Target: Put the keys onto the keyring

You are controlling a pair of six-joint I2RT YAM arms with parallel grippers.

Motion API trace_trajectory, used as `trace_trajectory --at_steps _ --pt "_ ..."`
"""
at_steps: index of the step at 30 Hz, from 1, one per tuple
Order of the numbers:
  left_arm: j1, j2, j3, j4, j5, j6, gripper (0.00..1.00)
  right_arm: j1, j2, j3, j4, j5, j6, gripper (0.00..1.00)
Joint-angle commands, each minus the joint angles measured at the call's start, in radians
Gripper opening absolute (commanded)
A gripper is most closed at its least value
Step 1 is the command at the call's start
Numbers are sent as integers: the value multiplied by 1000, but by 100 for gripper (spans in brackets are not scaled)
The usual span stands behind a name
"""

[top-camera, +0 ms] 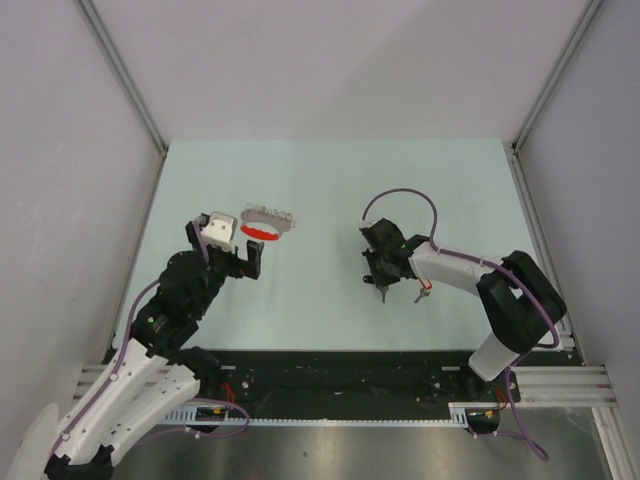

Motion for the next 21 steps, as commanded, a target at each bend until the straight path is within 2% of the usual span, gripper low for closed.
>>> trace_trajectory --at_steps 1,8,16,21 --pt "9 12 -2 26 -8 11 100 -5 47 32 147 41 -74 0" --pt "11 22 -4 26 -11 14 100 -7 58 -15 287 47 -74 0" --pt "11 28 -4 26 -11 14 100 -7 -89 -145 393 31 -59 0" --pt "11 31 -4 26 -9 16 100 -33 -137 -176 401 28 -59 0"
